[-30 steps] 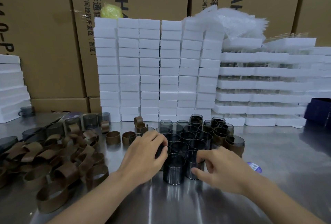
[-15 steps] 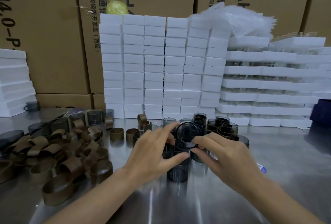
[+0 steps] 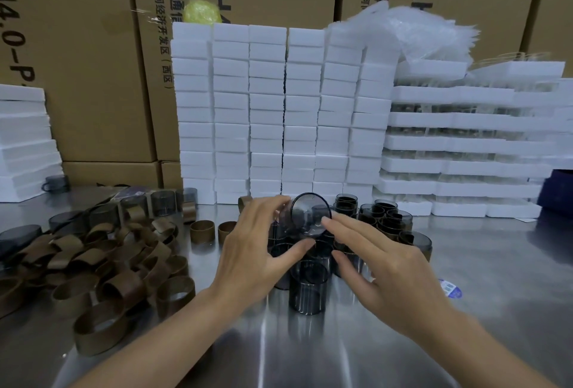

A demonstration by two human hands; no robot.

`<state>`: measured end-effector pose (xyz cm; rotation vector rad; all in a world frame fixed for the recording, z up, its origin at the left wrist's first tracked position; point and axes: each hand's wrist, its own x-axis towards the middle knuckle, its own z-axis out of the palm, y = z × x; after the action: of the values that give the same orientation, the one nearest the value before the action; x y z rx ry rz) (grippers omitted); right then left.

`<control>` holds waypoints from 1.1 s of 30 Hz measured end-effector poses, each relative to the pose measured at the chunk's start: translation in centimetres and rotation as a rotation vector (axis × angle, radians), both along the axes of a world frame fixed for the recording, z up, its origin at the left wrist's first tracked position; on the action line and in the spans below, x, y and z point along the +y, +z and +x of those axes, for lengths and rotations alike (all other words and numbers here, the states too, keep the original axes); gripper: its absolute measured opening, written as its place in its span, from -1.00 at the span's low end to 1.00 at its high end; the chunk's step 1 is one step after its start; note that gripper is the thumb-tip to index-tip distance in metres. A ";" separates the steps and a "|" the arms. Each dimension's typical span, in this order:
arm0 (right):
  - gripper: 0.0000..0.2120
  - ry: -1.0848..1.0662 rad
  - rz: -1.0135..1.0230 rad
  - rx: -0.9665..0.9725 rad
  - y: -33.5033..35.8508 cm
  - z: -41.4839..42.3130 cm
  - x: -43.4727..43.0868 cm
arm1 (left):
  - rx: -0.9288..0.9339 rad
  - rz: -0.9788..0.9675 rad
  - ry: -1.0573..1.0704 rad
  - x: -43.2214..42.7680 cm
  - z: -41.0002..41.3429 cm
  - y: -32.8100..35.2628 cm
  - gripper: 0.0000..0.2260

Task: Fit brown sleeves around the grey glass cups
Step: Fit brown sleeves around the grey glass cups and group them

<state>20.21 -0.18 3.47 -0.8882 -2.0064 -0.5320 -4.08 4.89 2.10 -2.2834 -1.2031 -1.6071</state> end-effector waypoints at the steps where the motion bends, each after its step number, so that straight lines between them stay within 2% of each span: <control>1: -0.52 -0.044 -0.044 0.003 -0.1 0.0 0.0 | -0.015 0.005 0.002 -0.1 0.0 0.1 -0.41; 5: -0.47 -0.205 -0.231 0.026 -0.5 0.0 0.0 | -0.056 -0.035 -0.022 -0.2 0.1 -0.1 -0.43; 9: -0.44 -0.130 -0.255 0.060 -0.2 -0.2 -0.4 | -0.006 0.033 -0.023 0.2 0.1 -0.2 -0.43; 13: -0.42 -0.083 -0.289 -0.050 -0.3 -1.0 -0.9 | 0.068 0.187 0.017 0.7 0.1 -0.5 -0.35; 17: -0.41 -0.063 -0.363 -0.122 -0.6 -1.0 -0.8 | 0.086 0.230 0.053 1.0 -0.1 -0.6 -0.26; 22: -0.38 -0.052 -0.352 -0.165 -0.7 -1.0 -0.8 | 0.047 0.150 -0.005 0.8 0.0 -0.6 -0.21; 27: -0.31 -0.148 -0.220 -0.230 -0.9 -1.5 -0.8 | 0.061 0.158 -0.104 0.3 0.4 -0.3 -0.40; 30: -0.25 -0.230 -0.156 -0.221 -1.0 -1.6 -0.4 | 0.079 0.174 -0.136 0.2 0.6 -0.3 -0.41; 33: -0.20 -0.175 -0.180 -0.228 -1.3 -1.9 -0.2 | 0.071 0.172 -0.142 0.2 0.6 -0.3 -0.41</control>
<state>18.30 -0.40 2.18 -1.1647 -2.2208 -0.5782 -3.47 5.11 1.83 -2.3388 -0.8682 -1.5899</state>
